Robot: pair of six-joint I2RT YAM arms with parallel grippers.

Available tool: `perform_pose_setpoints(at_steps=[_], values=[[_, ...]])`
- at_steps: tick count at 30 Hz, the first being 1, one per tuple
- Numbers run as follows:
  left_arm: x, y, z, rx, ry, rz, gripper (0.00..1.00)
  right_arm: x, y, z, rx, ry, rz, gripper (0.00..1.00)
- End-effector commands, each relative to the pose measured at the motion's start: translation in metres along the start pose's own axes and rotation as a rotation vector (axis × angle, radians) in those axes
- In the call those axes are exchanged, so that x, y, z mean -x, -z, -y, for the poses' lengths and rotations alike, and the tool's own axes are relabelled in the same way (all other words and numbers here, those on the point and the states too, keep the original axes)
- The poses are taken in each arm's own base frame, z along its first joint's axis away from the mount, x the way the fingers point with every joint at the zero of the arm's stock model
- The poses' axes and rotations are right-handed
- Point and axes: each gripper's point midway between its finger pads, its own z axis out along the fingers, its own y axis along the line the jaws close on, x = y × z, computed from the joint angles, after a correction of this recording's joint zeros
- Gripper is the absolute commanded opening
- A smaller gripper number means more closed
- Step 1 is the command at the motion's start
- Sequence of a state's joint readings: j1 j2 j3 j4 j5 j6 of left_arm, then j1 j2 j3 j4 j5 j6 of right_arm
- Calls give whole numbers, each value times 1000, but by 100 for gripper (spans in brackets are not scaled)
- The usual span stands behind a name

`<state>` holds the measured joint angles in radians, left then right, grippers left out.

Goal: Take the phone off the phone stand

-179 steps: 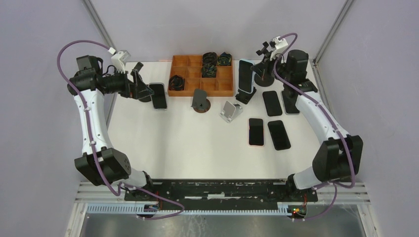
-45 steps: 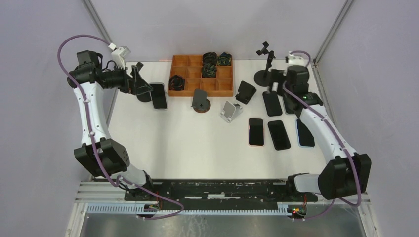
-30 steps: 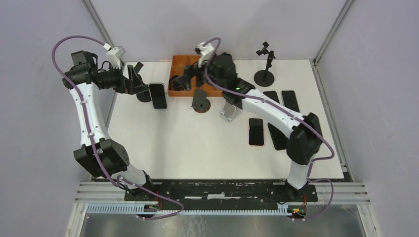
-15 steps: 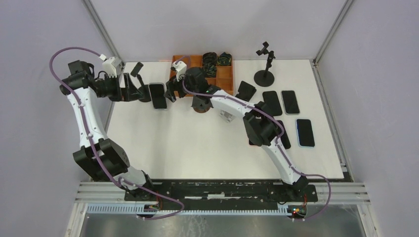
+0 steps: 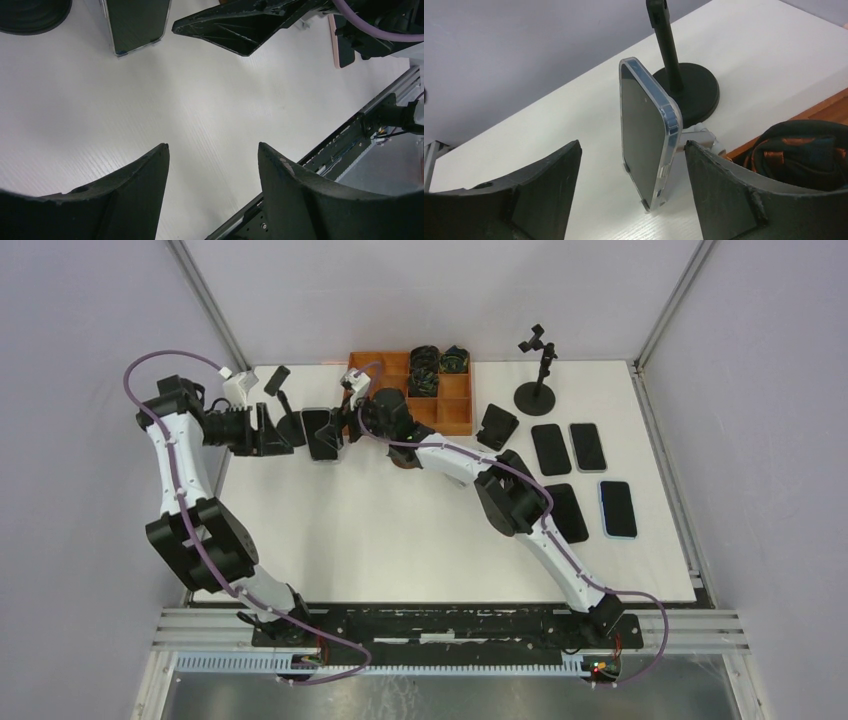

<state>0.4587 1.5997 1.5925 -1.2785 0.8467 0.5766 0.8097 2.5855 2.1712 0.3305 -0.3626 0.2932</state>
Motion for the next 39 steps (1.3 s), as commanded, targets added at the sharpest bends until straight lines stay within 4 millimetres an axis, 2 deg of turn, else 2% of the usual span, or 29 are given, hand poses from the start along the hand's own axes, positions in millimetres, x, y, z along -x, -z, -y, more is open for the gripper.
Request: perform_pose_setpoints(at_steps=[1, 5, 8, 13, 17, 20, 22, 25, 28, 32, 36, 39], values=[[-2, -6, -7, -20, -41, -2, 71, 29, -6, -13, 57, 5, 112, 86], [1, -20, -27, 24, -16, 16, 71, 37, 12, -16, 38, 66, 78, 94], [-1, -39, -42, 51, -18, 12, 70, 60, 41, -26, 25, 131, 94, 98], [-2, -70, -58, 69, -26, -11, 68, 99, 83, -45, 23, 183, 103, 98], [4, -94, -69, 110, -65, 4, 69, 114, 120, -71, 72, 191, 117, 98], [19, -108, -85, 168, -81, 55, 70, 111, 146, -87, 110, 181, 96, 98], [27, -118, -103, 217, -68, 76, 71, 106, 162, -97, 135, 172, 88, 98], [32, -134, -111, 191, -70, 81, 71, 99, 180, -107, 156, 164, 69, 98], [29, -153, -111, 144, -105, 52, 70, 90, 195, -112, 158, 160, 54, 98], [20, -171, -106, 9, -160, 18, 61, 78, 205, -116, 169, 153, 23, 98], [13, -174, -92, -123, -246, -7, 46, 69, 212, -113, 155, 154, -1, 98], [-2, -173, -76, -203, -261, -25, 39, 66, 213, -111, 149, 149, -11, 98]])
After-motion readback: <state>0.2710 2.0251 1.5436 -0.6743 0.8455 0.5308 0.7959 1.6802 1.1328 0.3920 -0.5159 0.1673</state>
